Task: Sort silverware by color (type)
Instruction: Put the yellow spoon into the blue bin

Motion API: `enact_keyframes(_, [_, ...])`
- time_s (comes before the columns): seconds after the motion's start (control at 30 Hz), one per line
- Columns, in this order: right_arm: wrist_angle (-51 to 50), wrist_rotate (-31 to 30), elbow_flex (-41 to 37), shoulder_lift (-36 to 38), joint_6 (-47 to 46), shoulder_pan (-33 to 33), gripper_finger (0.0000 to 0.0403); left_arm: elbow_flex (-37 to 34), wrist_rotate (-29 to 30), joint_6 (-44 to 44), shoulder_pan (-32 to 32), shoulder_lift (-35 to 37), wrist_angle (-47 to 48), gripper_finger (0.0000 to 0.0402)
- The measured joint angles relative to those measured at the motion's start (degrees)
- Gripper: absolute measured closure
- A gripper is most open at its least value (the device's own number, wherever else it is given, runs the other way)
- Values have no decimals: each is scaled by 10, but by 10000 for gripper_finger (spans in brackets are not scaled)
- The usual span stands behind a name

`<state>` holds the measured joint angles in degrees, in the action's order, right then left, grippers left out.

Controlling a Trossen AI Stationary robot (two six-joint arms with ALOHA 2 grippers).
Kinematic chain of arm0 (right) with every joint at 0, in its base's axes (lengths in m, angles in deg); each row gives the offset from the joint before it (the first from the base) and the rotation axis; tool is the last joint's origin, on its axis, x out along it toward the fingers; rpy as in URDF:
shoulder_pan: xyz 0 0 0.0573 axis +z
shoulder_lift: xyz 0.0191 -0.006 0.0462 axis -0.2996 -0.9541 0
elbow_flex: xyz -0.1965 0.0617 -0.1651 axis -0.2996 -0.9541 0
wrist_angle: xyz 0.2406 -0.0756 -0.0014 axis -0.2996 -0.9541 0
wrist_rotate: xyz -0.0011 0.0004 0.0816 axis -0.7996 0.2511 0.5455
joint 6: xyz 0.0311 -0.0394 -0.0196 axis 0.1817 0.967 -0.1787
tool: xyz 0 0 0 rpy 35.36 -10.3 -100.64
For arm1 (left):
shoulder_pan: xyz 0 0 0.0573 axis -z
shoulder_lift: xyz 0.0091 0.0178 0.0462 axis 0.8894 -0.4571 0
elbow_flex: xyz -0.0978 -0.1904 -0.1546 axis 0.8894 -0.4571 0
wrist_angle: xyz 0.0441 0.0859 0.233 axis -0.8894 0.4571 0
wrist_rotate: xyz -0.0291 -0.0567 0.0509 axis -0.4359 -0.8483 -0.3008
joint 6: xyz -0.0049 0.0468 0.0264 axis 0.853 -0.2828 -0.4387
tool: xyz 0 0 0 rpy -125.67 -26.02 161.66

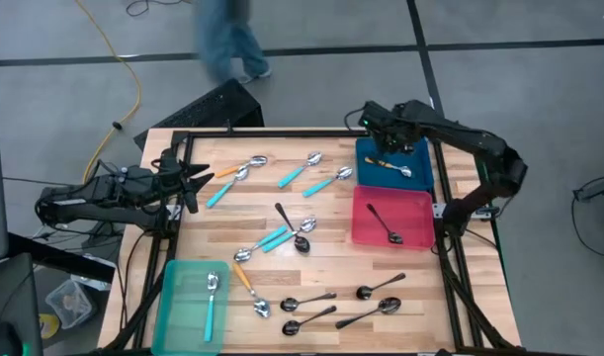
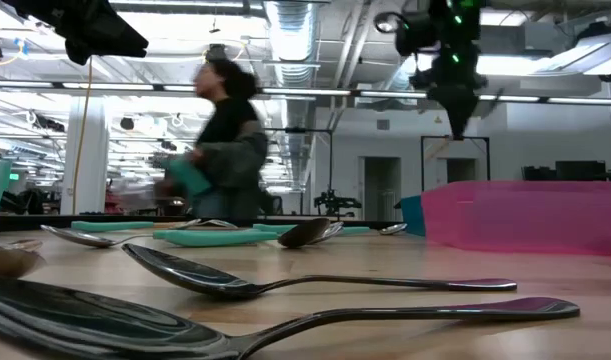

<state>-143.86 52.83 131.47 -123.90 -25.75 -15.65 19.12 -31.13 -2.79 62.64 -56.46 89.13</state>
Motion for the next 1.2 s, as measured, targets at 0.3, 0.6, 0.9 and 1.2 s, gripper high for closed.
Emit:
enact_keyframes(0.3, [248, 43, -235, 105, 22, -26, 333, 0, 0, 0, 0, 0, 0, 278])
enact_keyframes(0.6, [460, 80, -421, 161, 23, -48, 333, 0, 3, 0, 0, 0, 0, 278])
enact_keyframes(0.9, [594, 155, -508, 149, 40, -112, 330, 0, 8, 0, 0, 0, -2, 278])
enact_keyframes(1.2, [658, 227, -518, 101, 62, -169, 328, 0, 24, 6, 0, 0, -1, 278])
